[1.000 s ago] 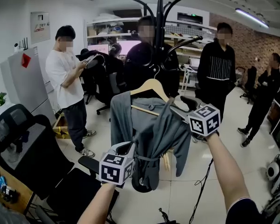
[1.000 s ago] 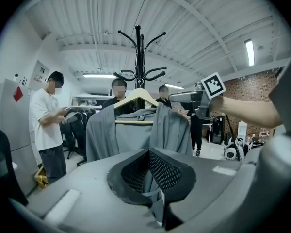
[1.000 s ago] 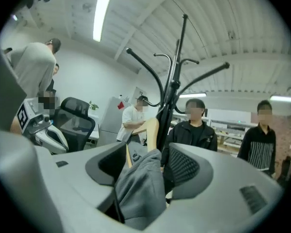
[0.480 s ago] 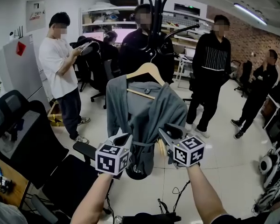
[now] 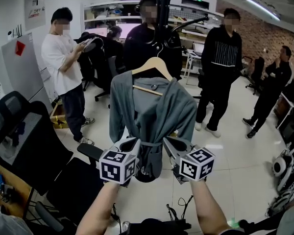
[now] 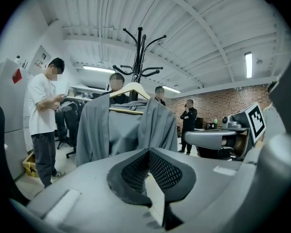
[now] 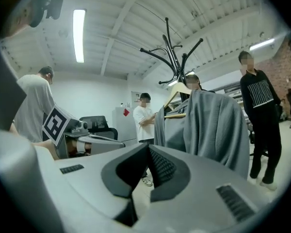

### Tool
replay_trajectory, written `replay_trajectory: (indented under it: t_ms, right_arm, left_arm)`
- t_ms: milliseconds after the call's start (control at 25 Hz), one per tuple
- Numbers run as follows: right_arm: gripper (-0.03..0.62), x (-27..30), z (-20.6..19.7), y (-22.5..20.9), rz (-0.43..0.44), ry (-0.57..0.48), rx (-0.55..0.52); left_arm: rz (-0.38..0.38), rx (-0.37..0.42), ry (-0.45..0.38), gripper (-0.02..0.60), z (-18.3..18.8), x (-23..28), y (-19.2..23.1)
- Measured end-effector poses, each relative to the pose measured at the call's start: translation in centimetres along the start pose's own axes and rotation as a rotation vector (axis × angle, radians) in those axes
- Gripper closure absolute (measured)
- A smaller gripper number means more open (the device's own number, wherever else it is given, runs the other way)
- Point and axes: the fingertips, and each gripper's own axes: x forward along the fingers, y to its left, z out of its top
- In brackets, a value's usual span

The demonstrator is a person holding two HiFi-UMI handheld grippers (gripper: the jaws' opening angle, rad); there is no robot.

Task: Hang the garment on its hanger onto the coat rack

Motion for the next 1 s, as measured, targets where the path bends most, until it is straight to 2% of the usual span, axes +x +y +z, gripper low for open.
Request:
replay_trajectory:
  t_ms: [1000]
  right_arm:
    - [0.592,0.12,0.36,0.42,0.007,0.012,-0.007]
  left_arm:
    - [-0.02,0.005,-0.009,0.595,0.61,-0.06,-0.51]
